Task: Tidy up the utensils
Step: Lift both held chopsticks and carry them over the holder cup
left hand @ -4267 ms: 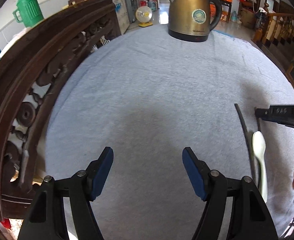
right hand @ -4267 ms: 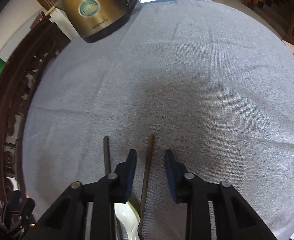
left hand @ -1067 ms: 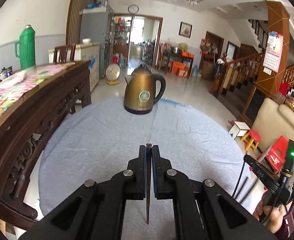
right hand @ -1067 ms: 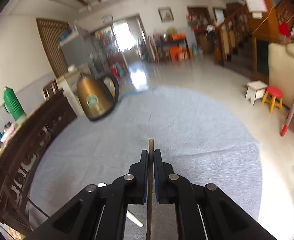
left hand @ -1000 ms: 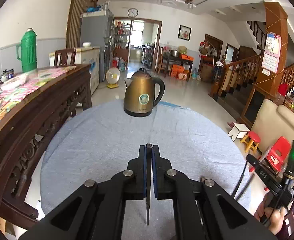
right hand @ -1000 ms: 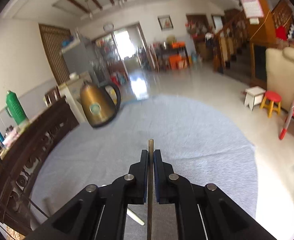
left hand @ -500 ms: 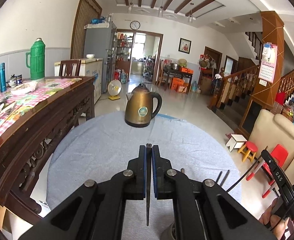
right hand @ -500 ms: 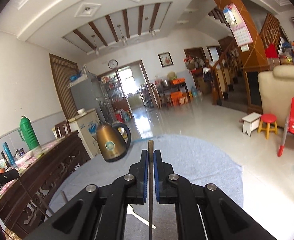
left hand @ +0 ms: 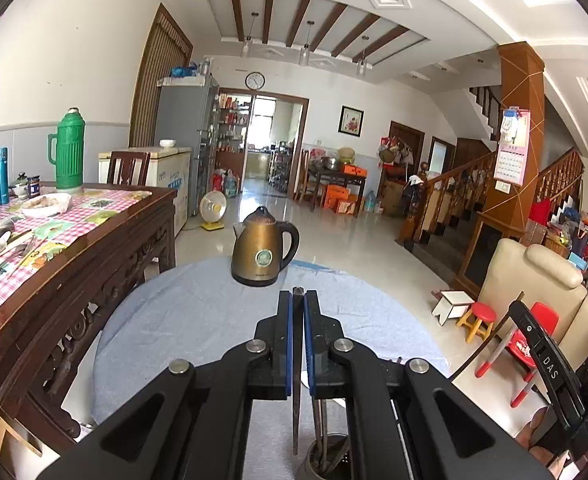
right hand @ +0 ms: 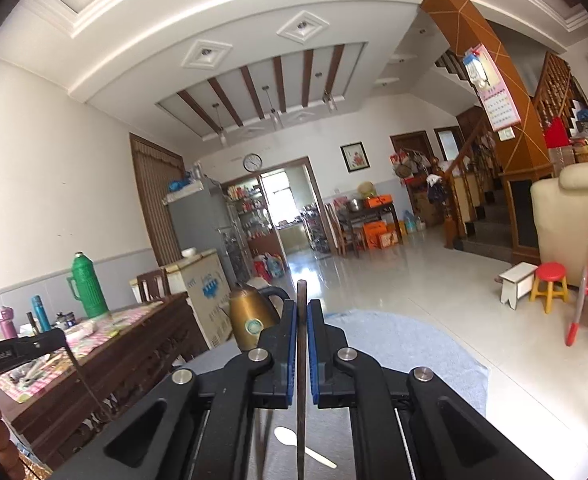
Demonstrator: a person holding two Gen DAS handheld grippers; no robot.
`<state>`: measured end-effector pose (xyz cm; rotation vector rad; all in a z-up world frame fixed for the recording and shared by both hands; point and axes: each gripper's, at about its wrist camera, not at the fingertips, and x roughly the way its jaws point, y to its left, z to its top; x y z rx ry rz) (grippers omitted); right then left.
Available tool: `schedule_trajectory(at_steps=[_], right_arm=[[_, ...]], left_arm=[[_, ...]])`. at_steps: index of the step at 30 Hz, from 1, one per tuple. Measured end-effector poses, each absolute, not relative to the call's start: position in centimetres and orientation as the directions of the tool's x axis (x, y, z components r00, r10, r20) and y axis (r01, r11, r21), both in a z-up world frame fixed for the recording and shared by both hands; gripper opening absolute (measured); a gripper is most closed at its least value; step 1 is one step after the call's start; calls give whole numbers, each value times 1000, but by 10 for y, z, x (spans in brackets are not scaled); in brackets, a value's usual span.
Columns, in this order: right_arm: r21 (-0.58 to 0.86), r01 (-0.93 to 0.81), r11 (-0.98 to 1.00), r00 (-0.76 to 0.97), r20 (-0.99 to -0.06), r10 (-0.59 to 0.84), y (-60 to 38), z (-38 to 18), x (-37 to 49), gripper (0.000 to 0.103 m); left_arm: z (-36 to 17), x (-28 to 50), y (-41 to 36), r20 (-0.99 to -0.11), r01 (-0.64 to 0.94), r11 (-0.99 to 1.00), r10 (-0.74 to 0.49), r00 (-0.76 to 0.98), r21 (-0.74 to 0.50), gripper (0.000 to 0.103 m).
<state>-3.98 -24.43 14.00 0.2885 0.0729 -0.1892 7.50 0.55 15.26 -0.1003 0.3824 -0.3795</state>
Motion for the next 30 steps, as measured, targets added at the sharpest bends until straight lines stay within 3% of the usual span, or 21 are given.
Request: schedule_trajectory(at_steps=[11, 30], right_arm=[[256, 107, 961, 993, -78, -90, -208, 143, -51, 6], [232, 77, 970, 984, -176, -36, -190, 112, -45, 6]], left_arm=[[162, 55, 2, -324, 371, 912, -410, 853, -177, 5], [136, 51, -14, -400, 383, 904, -427, 811, -188, 5]])
